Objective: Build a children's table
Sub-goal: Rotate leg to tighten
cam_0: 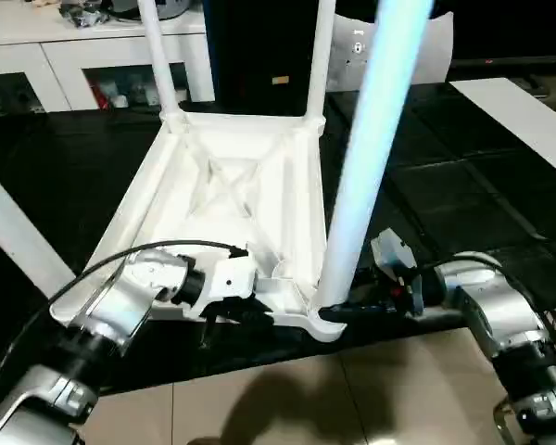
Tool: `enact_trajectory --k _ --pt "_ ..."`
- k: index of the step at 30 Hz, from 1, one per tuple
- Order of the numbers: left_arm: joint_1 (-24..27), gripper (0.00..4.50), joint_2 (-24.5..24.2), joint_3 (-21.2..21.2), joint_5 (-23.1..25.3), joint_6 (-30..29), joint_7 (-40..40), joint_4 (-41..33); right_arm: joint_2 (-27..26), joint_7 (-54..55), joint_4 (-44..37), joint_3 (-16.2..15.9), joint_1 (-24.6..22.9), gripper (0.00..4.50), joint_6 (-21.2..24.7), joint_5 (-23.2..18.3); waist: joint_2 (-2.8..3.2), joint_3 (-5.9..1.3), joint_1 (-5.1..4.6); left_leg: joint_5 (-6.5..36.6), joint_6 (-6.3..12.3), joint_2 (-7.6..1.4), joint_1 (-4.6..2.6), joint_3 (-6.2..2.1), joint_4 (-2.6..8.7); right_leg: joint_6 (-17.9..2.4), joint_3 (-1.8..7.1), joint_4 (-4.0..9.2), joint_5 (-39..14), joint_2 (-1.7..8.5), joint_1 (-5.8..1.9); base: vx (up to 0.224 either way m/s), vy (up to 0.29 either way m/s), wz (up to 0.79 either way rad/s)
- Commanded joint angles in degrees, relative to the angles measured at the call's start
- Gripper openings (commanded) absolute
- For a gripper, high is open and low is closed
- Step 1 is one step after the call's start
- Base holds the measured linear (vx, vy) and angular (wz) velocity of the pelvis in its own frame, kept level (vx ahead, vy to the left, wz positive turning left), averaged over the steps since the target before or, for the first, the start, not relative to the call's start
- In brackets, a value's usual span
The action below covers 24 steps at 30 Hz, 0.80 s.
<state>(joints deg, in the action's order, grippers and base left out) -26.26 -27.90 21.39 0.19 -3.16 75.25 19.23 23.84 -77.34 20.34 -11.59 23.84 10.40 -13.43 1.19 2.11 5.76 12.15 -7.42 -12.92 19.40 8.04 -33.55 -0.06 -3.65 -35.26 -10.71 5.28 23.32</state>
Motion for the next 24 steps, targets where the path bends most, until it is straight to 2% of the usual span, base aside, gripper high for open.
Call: enact_trajectory --k 1,3,4,5,6,7,8,11,12,13,14,15,17,18,20,21,24 --pt "0.7 0.00 2.3 1.6 -0.9 -3.4 -1.4 -3.8 -2.9 9.4 0.3 1.2 -0.1 1.98 3.4 1.2 -0.42 -3.09 -0.38 5.9 3.10 0.62 0.96 1.70 3.84 -14.3 1.72 3.35 -6.0 1.46 -3.71 0.000 0.000 0.00" --pt "0.7 0.00 4.9 0.4 -0.7 -7.5 -6.9 -4.9 -6.9 18.7 1.6 2.5 0.9 1.98 6.4 2.7 -0.49 -2.71 -1.38 9.5 1.23 0.81 1.02 1.58 4.31 -11.6 1.69 4.18 -14.5 1.56 -3.82 0.000 0.000 0.00" --pt "0.5 0.00 6.9 -0.1 -0.4 -9.5 -10.0 -5.2 -9.1 23.2 2.6 3.3 1.7 1.98 7.9 3.3 -0.48 -2.55 -1.65 10.4 0.83 0.86 1.04 1.55 4.40 -10.9 1.69 4.39 -16.5 1.53 -3.68 0.000 0.000 0.00" --pt "0.5 0.00 7.0 -0.2 -0.4 -9.6 -10.1 -5.3 -9.2 23.4 2.6 3.3 1.7 1.98 8.0 3.3 -0.48 -2.52 -2.27 11.4 0.11 0.97 1.02 1.41 4.53 -9.7 1.57 4.72 -19.9 1.58 -3.65 0.000 0.000 0.00" --pt "0.4 0.00 8.5 -0.5 0.2 -11.6 -12.5 -5.7 -10.9 26.9 3.2 3.8 2.3 1.98 9.2 3.6 -0.49 -2.62 -2.83 11.5 -0.09 0.99 1.09 1.28 4.54 -9.1 1.54 4.82 -20.9 1.57 -3.66 0.000 0.000 0.00" --pt "0.1 0.00 9.7 -0.6 1.3 -14.2 -14.9 -6.1 -12.5 29.9 4.0 4.3 2.9 1.98 9.9 4.0 -0.49 -2.62 -2.83 11.5 -0.09 0.99 1.09 1.28 4.54 -9.1 1.54 4.82 -20.9 1.57 -3.66 0.000 0.000 0.00" --pt "-0.4 0.00 11.5 -0.8 2.4 -16.5 -17.9 -6.2 -14.5 33.8 5.0 4.9 3.7 1.98 10.9 4.4 -0.50 -2.60 -3.72 11.5 -0.06 0.98 1.18 1.28 4.48 -9.1 1.59 4.84 -20.3 1.47 -3.54 0.000 0.000 0.00" --pt "-1.5 0.00 15.1 -1.3 3.5 -20.2 -23.0 -6.0 -18.7 42.2 7.7 6.3 5.6 1.98 11.9 5.4 -0.53 -2.71 -4.37 10.7 0.31 1.25 1.11 1.38 4.23 -9.5 1.60 5.06 -19.7 1.39 -3.32 0.000 0.000 0.00" --pt "-2.8 0.00 17.8 -1.6 5.2 -20.5 -27.7 -4.3 -21.2 45.8 10.3 7.0 6.7 1.98 8.3 5.8 -0.47 -2.81 -4.55 10.5 0.56 1.20 1.11 1.42 4.16 -9.8 1.62 5.02 -18.5 1.36 -3.18 0.000 0.000 0.00" --pt "-2.9 0.00 17.8 -1.6 5.2 -20.5 -27.9 -4.3 -21.3 45.9 10.4 7.0 6.7 1.98 8.2 5.8 -0.40 -2.85 -4.59 10.5 0.61 1.15 1.00 1.48 4.08 -10.2 1.66 5.03 -17.8 1.39 -3.06 0.000 0.000 0.00" --pt "-3.4 0.00 18.9 -1.6 6.1 -20.6 -29.9 -3.6 -22.4 47.0 11.3 7.6 7.1 2.33 7.1 5.7 -0.56 -2.96 -4.51 9.8 1.13 1.17 1.08 1.52 4.01 -10.9 1.66 4.89 -15.7 1.35 -3.24 0.000 0.000 0.00" --pt "-3.6 0.00 19.4 -1.5 6.6 -20.6 -30.9 -3.4 -22.9 47.6 11.5 8.0 7.3 2.53 6.9 5.8 -0.40 -3.07 -4.36 8.7 1.55 1.14 1.14 1.49 3.98 -11.5 1.64 4.68 -13.3 1.31 -3.36 0.000 0.000 0.00" --pt "-3.8 0.00 20.2 -1.1 8.0 -20.8 -32.9 -3.2 -23.8 48.8 11.3 9.3 7.1 2.67 6.9 5.4 -0.36 -3.18 -4.28 7.3 2.06 1.06 1.16 1.49 3.94 -12.1 1.64 4.44 -10.2 1.20 -3.49 0.000 0.000 0.00" --pt "-3.6 0.00 19.9 -1.0 8.2 -20.7 -32.9 -3.4 -23.6 48.6 10.9 9.3 6.8 2.80 6.9 5.5 -0.35 -3.29 -4.03 5.3 2.70 1.09 1.24 1.50 3.81 -13.0 1.63 4.01 -6.3 1.17 -3.70 0.000 0.000 0.00" --pt "-3.2 0.00 19.3 -1.0 8.6 -20.6 -32.8 -3.8 -23.1 48.1 10.2 9.8 6.3 2.94 7.1 5.3 -0.33 -3.24 -3.84 4.9 3.00 1.10 1.17 1.56 3.78 -13.6 1.61 3.92 -4.9 1.20 -3.75 0.000 0.000 0.00" --pt "-2.9 0.00 18.8 -1.1 8.7 -20.5 -32.7 -3.9 -22.5 47.4 9.6 10.0 5.9 3.13 7.0 5.1 -0.35 -3.20 -3.72 5.3 3.17 1.08 1.11 1.61 3.80 -13.7 1.64 3.96 -5.1 1.23 -3.76 0.000 0.000 0.00" --pt "-2.5 0.00 17.3 -1.5 8.7 -19.0 -32.2 -3.3 -19.8 43.8 8.4 10.0 5.0 3.26 5.5 4.5 -0.22 -3.12 -3.40 6.9 3.20 1.03 0.94 1.68 3.87 -13.5 1.65 4.23 -6.7 1.28 -3.72 0.000 0.000 0.00"
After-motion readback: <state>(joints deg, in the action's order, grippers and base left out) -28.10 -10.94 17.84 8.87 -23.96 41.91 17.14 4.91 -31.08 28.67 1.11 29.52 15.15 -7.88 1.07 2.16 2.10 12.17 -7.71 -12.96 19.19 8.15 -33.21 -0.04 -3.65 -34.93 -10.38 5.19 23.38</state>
